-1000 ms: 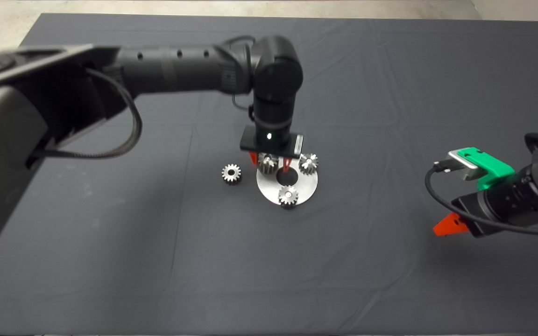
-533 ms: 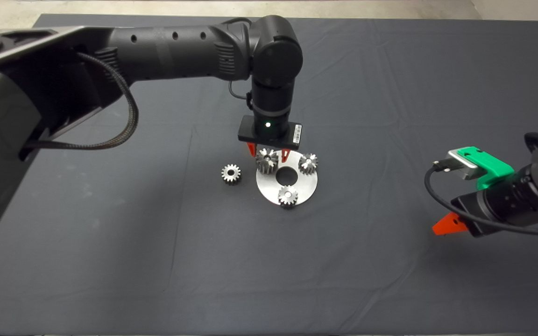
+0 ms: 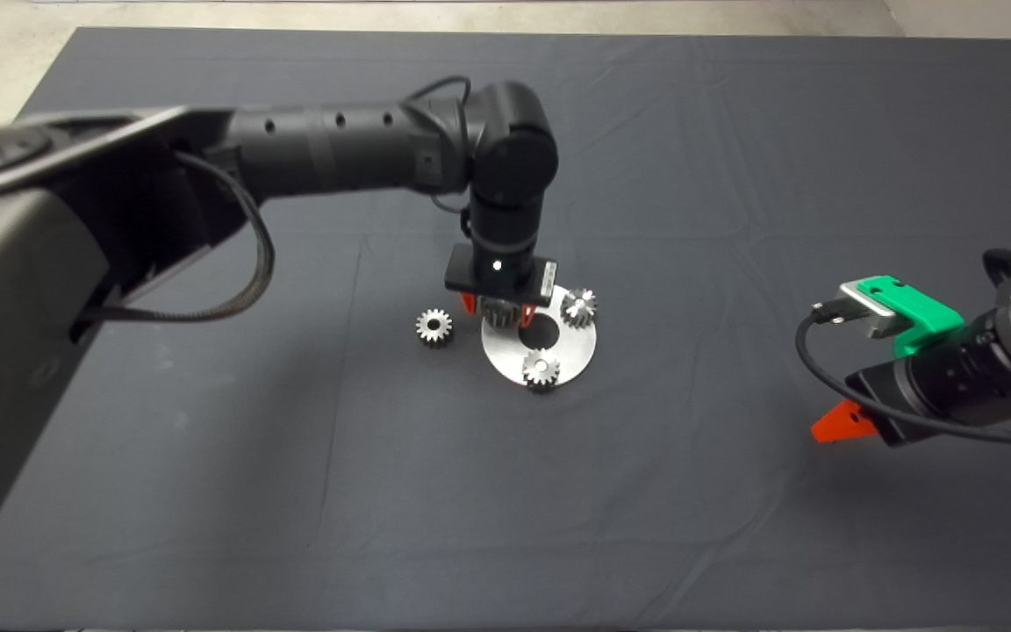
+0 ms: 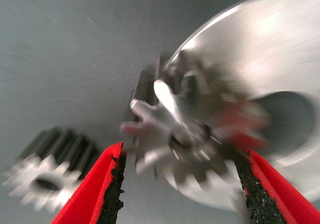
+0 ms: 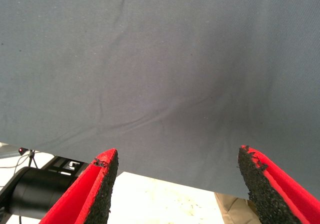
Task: Remove an incorrectly installed larger gear and replace it with the correct smaller gear
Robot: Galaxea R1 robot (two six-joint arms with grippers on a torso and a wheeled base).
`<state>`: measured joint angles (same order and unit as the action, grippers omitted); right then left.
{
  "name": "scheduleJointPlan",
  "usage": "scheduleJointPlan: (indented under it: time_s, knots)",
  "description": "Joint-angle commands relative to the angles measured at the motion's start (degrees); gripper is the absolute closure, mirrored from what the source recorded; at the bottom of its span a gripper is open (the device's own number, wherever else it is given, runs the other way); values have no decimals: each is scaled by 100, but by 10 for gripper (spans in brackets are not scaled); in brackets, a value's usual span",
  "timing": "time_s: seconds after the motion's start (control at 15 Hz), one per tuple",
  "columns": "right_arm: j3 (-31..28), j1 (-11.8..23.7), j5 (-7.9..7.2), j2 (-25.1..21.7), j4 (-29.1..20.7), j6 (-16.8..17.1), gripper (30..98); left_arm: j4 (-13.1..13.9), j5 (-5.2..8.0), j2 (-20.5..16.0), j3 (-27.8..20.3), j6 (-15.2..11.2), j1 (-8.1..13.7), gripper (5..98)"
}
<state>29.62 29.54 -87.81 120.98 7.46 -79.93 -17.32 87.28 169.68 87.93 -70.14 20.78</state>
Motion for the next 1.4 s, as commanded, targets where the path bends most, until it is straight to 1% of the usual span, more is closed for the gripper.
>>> scheduleJointPlan:
  time_s: [0.0,0.2,0.47,0.73,0.93,1.13,1.27,1.33]
  knots:
    - [-37,105,-553,106,-157,-31,649,-320,143,9,144,149,84,491]
    - [-59,101,-544,115,-157,-57,649,-386,148,9,223,185,110,491]
    - [-71,98,-544,168,-157,-66,649,-378,148,9,223,211,260,491]
    - [-63,105,-544,282,-157,-66,649,-369,140,9,153,211,251,491]
    - [-63,105,-546,272,-157,-66,649,-369,131,9,153,211,225,491]
    - [-64,105,-544,282,-157,-66,649,-369,131,9,153,211,216,511]
    - [-72,105,-544,282,-157,-66,649,-369,131,9,153,202,216,558]
    - [-72,105,-544,282,-157,-66,649,-369,131,9,106,194,216,559]
